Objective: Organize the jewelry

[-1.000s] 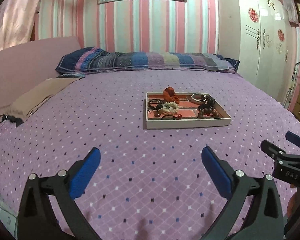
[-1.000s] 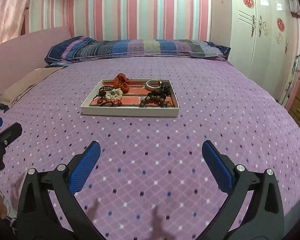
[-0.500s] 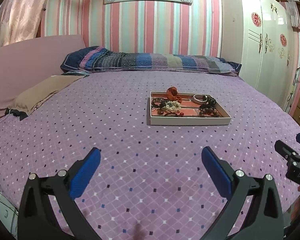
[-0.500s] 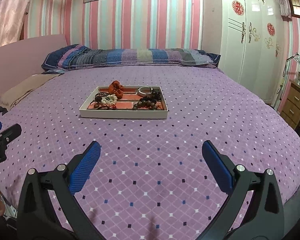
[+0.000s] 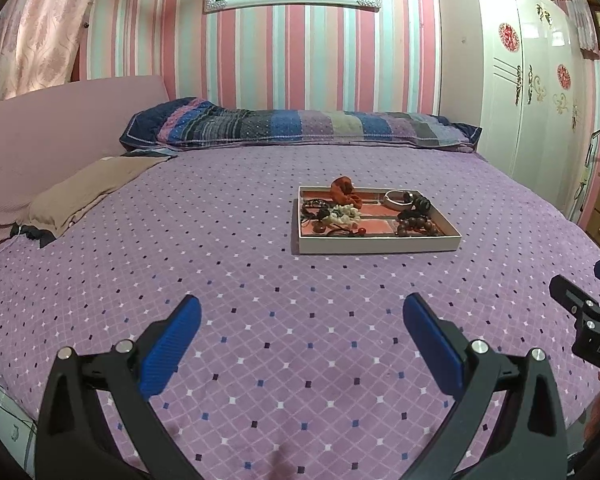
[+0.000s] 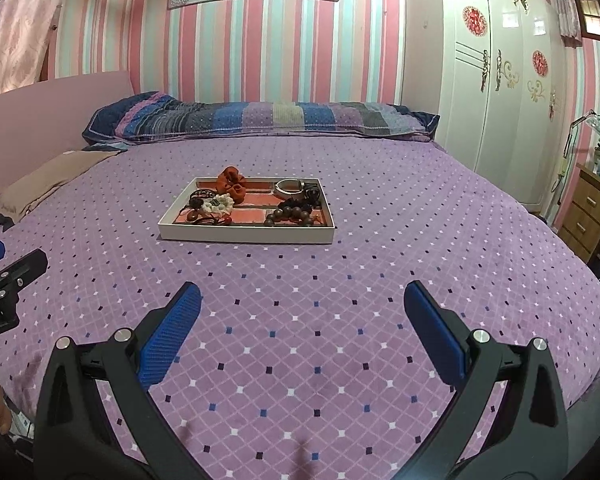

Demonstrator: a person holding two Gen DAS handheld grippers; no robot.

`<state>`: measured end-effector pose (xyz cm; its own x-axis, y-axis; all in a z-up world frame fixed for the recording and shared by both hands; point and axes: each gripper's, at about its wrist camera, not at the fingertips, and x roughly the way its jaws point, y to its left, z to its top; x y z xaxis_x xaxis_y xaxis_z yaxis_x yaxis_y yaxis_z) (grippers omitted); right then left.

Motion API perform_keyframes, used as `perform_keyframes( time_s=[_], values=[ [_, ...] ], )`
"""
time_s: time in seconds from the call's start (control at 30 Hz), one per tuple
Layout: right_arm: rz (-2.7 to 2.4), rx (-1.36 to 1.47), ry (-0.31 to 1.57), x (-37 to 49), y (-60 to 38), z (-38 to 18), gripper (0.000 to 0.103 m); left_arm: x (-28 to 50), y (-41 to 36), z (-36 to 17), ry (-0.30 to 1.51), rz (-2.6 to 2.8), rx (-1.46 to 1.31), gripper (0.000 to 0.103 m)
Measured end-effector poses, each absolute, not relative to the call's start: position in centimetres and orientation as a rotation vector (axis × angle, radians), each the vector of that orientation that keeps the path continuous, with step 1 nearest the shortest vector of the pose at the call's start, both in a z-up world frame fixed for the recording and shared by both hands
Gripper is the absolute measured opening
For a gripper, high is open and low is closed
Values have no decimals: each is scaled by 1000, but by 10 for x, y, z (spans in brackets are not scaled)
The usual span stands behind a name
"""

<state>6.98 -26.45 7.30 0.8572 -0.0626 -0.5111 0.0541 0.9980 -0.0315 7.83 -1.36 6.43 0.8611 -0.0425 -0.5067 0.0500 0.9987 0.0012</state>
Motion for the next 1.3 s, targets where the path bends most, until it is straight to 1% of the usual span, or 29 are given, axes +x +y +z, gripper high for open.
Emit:
perform_keyframes(
  time_s=[1.3],
  values=[
    [-68, -30, 524, 70, -262, 75, 99, 77, -20, 63, 519, -56, 29, 99]
  ],
)
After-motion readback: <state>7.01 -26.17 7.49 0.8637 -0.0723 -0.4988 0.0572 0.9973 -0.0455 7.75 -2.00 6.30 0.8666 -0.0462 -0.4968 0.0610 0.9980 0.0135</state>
